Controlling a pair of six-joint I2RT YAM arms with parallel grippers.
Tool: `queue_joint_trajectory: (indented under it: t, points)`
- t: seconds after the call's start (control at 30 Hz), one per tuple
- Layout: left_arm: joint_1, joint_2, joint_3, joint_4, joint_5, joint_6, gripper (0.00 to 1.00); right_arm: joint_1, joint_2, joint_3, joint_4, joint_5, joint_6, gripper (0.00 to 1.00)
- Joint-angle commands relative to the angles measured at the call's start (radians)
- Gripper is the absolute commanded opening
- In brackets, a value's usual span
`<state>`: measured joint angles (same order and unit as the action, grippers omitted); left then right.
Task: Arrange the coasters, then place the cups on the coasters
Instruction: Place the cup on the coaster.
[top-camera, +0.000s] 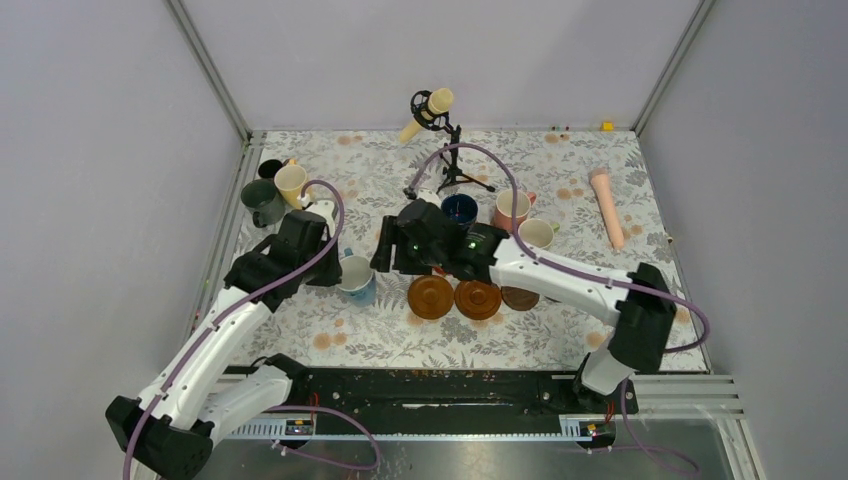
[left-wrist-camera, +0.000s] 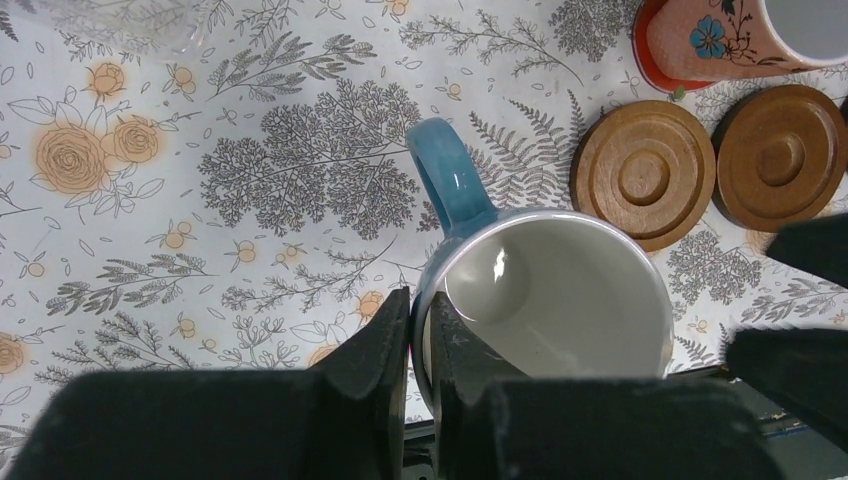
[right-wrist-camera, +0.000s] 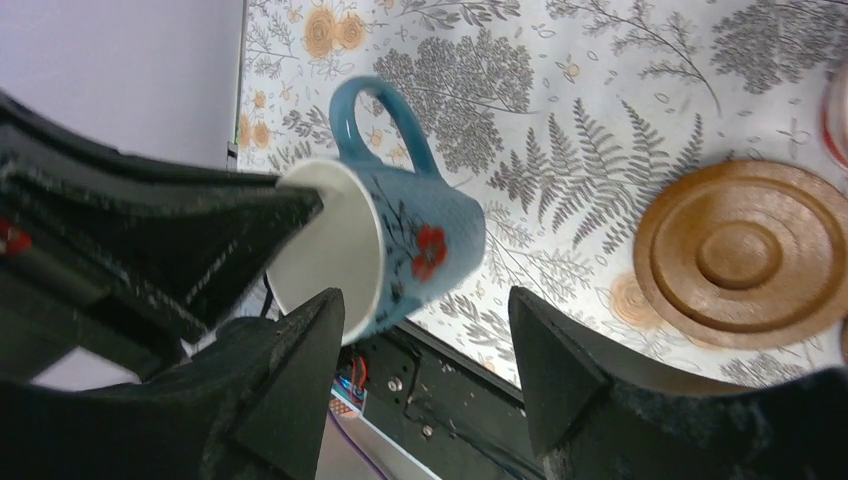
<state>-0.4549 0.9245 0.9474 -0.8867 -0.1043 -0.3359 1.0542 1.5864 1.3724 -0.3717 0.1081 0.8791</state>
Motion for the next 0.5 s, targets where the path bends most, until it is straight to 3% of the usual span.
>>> queue_joint_trajectory:
  t: [0.0, 0.27, 0.37, 0.47]
  points:
    - [-0.005, -0.040, -0.003, 0.105, 0.016, 0.007, 0.00, 0.007, 0.092, 0.118, 0.034, -0.025, 0.048, 0.68]
    - [-0.005, -0.041, -0.020, 0.130, 0.038, 0.010, 0.00, 0.007, 0.207, 0.176, 0.000, -0.057, 0.062, 0.60]
    - [-0.004, -0.035, -0.017, 0.131, 0.033, 0.017, 0.00, 0.007, 0.223, 0.181, 0.003, -0.075, 0.061, 0.44]
    - [-0.005, -0.032, -0.010, 0.131, 0.053, 0.024, 0.04, 0.007, 0.214, 0.183, 0.008, -0.068, 0.050, 0.22]
